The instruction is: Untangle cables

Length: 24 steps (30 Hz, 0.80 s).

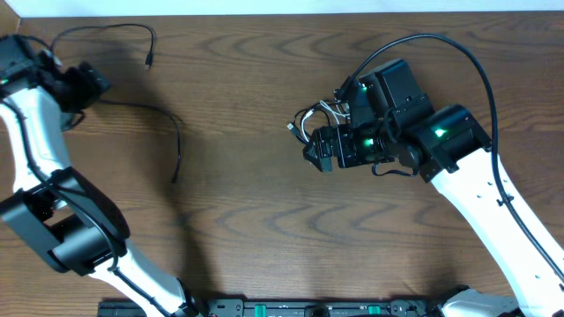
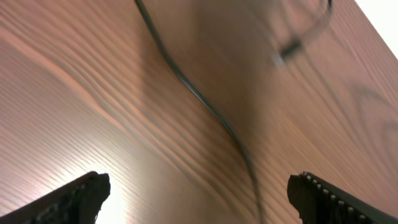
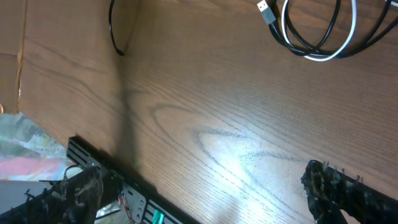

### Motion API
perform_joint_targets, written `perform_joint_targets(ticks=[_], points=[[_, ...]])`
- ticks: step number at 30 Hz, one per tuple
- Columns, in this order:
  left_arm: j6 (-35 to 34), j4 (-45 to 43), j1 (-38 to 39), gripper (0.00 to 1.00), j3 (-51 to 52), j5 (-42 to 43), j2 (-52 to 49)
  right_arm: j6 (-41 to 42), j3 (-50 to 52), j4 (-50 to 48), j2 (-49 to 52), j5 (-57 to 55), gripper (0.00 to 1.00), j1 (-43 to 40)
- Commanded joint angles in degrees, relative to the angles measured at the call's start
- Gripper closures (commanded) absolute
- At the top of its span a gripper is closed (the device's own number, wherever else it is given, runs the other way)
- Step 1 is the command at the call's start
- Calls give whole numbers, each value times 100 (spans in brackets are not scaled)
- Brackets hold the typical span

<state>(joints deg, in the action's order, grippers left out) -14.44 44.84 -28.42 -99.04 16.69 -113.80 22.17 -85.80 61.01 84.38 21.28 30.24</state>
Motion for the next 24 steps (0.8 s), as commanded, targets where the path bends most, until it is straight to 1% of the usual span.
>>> perform_joint_targets(ticks=[1, 6, 11, 14, 15, 17, 18, 19, 24], points=[[-848, 273, 369, 3, 339, 538, 63, 50, 9, 9, -35, 87, 1, 24], [-837, 308, 1064, 3, 800, 348, 63, 50, 11, 15, -35, 96, 1, 24], [-807, 284, 1609, 4, 1108, -765, 61, 48, 11, 146, -35, 96, 1, 24], [-789, 313, 1753, 7, 1226, -1012, 61, -17, 11, 208, -35, 94, 1, 24], [-791, 310, 1773, 13, 1266, -1010, 61, -15, 11, 205, -35, 94, 1, 24], [-793, 308, 1786, 34, 1318, -1010, 61, -15, 11, 195, -35, 94, 1, 24], [-793, 310, 1786, 46, 1335, -1008, 61, -15, 11, 190, -35, 92, 1, 24], [-793, 313, 1786, 51, 1340, -1008, 61, -17, 11, 177, -35, 92, 1, 24], [-793, 313, 1786, 53, 1346, -986, 61, -13, 11, 118, -35, 94, 1, 24]])
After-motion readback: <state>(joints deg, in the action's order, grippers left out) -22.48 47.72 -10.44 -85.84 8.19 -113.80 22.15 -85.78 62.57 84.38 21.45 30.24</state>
